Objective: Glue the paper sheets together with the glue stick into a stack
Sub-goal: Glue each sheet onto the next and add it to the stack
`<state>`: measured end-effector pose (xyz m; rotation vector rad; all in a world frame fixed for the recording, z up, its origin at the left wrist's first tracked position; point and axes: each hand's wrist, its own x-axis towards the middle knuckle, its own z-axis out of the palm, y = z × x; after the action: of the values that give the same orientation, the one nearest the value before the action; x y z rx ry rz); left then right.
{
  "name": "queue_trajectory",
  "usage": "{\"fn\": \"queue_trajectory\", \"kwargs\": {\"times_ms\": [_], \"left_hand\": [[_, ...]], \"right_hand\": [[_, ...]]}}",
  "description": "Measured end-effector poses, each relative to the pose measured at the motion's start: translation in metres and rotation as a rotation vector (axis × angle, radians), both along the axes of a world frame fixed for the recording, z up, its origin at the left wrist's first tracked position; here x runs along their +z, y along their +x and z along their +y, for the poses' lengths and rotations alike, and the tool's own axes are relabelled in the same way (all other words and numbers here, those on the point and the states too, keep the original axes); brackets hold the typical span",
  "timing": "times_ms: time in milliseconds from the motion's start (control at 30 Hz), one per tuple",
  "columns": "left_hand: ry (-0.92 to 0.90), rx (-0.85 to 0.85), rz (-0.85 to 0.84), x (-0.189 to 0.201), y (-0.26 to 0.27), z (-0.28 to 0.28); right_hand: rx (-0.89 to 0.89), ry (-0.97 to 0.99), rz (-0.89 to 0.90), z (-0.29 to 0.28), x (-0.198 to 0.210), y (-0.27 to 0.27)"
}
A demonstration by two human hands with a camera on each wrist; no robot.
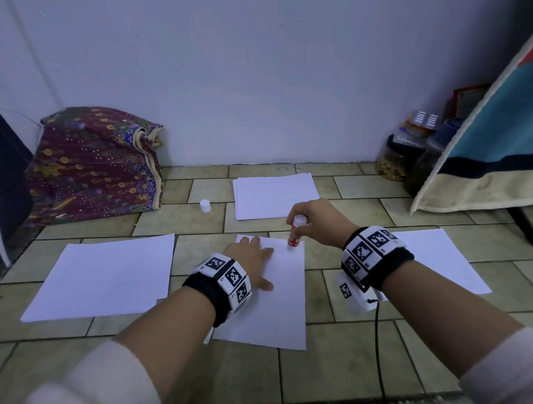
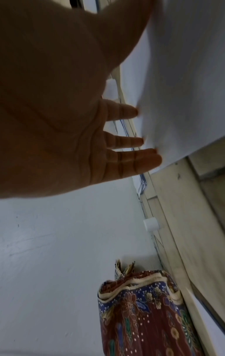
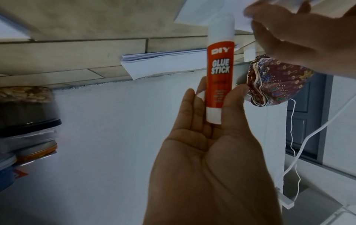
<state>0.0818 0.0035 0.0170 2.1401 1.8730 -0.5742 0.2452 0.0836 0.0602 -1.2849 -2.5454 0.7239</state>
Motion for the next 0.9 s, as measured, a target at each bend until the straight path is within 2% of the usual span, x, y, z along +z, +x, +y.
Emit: {"fn": "queue_trajectory", "kwargs": {"times_ms": [67, 233, 400, 567, 900], "left_hand": [[0.019, 0.043, -0.008, -0.001, 0.001, -0.001], [0.016, 0.169, -0.165, -0.006, 0.002, -0.001], [0.004, 0.050, -0.078, -0.004, 0.004, -0.001], [0.004, 0.053, -0.052, -0.008, 0.007, 0.003], [0.019, 0.054, -0.056, -0.006, 0.004, 0.002]], "right_hand": [[-0.004, 0.006, 0.008, 0.002, -0.002, -0.004], [-0.021, 0.023, 0.009, 0.007, -0.005, -0.012], [-0.041, 0.031, -0.029, 0.006, -0.004, -0.018], [-0.046, 0.016, -0.015, 0.005, -0.006, -0.027], [0.164, 0.054, -0.201, 0.000, 0.006, -0.022]]}}
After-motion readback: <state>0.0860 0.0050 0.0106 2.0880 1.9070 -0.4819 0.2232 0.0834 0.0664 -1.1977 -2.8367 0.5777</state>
